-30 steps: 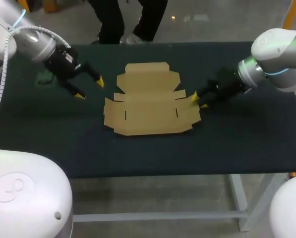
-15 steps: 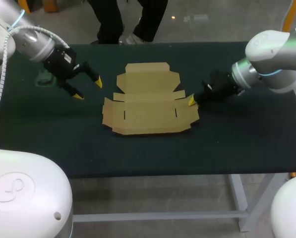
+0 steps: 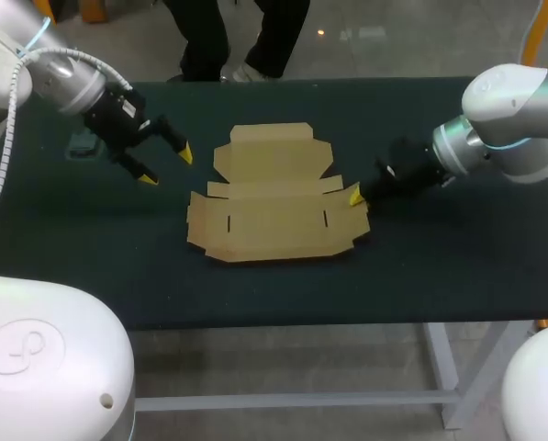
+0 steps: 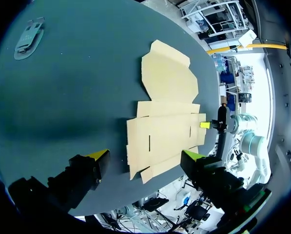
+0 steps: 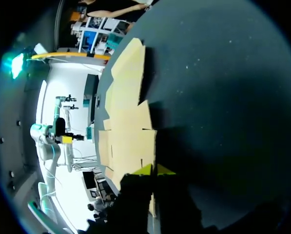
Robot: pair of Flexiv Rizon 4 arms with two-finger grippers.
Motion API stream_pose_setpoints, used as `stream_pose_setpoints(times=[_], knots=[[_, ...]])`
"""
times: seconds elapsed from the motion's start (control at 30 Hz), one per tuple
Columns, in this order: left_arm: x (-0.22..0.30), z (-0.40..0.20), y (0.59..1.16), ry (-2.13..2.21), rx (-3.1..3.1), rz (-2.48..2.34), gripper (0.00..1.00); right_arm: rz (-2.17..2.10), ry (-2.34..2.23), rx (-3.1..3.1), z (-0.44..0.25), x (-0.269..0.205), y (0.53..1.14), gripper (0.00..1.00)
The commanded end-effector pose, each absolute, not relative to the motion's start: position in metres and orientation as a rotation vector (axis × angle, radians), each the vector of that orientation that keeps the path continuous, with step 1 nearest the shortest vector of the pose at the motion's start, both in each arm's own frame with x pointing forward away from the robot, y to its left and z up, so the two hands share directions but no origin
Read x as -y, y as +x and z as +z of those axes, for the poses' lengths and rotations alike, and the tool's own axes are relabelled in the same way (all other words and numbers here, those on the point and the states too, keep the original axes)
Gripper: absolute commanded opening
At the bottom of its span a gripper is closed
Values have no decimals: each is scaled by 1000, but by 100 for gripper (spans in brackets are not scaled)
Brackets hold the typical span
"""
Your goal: Assemble the packaging by folding the flat box into shape, placing the metal phone stand inside, and closing the box properly
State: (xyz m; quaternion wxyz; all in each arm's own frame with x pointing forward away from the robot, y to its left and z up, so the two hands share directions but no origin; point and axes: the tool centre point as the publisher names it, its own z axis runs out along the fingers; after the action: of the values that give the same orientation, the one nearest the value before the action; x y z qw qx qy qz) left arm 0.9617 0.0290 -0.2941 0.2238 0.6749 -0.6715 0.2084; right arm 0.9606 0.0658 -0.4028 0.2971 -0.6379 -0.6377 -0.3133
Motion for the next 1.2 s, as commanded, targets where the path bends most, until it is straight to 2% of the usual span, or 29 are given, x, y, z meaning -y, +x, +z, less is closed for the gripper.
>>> stream_pose_setpoints(times=[0.03, 0.77, 0.83, 0.87, 0.93, 0.97, 1.0, 1.07, 1.2], knots=[[-29, -292, 960, 1863, 1859, 568, 100, -851, -1689, 1707, -401, -71, 951, 0], [-31, -292, 950, 1857, 1866, 569, 100, -858, -1672, 1688, -410, -80, 933, 0], [-31, -293, 950, 1857, 1866, 568, 100, -856, -1671, 1688, -410, -79, 933, 15], [-31, -293, 950, 1857, 1865, 568, 100, -854, -1670, 1688, -410, -79, 933, 31], [-31, -293, 950, 1857, 1864, 567, 100, -850, -1666, 1690, -410, -79, 934, 53], [-30, -293, 951, 1857, 1864, 567, 100, -848, -1664, 1690, -410, -79, 934, 75], [-30, -293, 951, 1858, 1864, 567, 100, -847, -1662, 1689, -409, -78, 935, 88], [-30, -292, 952, 1859, 1864, 567, 100, -840, -1663, 1685, -407, -76, 935, 95], [-28, -290, 953, 1860, 1870, 569, 100, -837, -1649, 1705, -396, -67, 936, 94]])
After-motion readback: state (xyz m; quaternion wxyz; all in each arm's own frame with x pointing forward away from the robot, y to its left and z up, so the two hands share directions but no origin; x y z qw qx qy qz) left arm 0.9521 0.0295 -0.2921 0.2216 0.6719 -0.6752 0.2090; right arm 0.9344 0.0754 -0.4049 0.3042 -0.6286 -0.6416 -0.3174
